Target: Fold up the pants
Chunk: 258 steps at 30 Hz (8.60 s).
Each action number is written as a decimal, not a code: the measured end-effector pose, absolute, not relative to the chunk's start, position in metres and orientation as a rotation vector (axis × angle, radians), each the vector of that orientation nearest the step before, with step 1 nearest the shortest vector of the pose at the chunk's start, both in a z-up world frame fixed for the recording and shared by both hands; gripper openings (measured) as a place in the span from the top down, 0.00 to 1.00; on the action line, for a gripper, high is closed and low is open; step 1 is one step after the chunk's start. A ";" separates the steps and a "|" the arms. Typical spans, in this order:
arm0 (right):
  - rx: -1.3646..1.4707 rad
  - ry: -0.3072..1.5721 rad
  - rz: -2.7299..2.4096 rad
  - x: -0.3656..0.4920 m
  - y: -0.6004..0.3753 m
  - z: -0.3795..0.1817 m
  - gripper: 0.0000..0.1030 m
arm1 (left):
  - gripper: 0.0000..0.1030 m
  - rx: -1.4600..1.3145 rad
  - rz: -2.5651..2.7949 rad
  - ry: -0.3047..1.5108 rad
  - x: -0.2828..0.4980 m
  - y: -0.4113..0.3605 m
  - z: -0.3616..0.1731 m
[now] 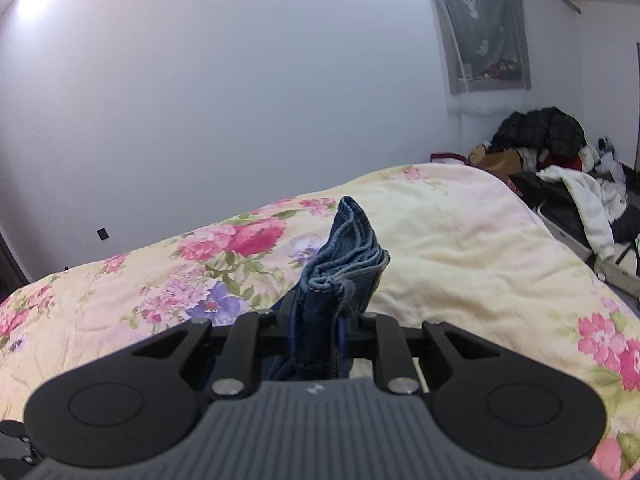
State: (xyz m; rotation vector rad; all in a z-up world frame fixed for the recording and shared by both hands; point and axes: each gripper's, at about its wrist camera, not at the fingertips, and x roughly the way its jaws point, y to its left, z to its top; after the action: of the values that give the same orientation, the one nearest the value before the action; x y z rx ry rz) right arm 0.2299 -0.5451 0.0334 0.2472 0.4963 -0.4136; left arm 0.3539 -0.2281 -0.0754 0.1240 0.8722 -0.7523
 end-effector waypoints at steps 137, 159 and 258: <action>0.073 0.801 -0.138 0.377 -0.454 -0.117 0.91 | 0.82 -0.314 -0.645 1.008 0.507 -0.135 -0.153; 0.100 0.868 -0.177 0.318 -0.474 -0.098 0.94 | 0.64 -0.136 -0.569 0.889 0.426 -0.122 -0.111; 0.865 0.731 0.044 0.319 -0.557 -0.181 0.77 | 0.64 -0.537 -0.685 0.939 0.468 -0.110 -0.183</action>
State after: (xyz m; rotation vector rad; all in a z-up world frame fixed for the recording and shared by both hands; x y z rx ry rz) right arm 0.3194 -0.5565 -0.1810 0.8649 0.7307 0.0442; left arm 0.4681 -0.1102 -0.1831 -0.5367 0.9395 -0.6849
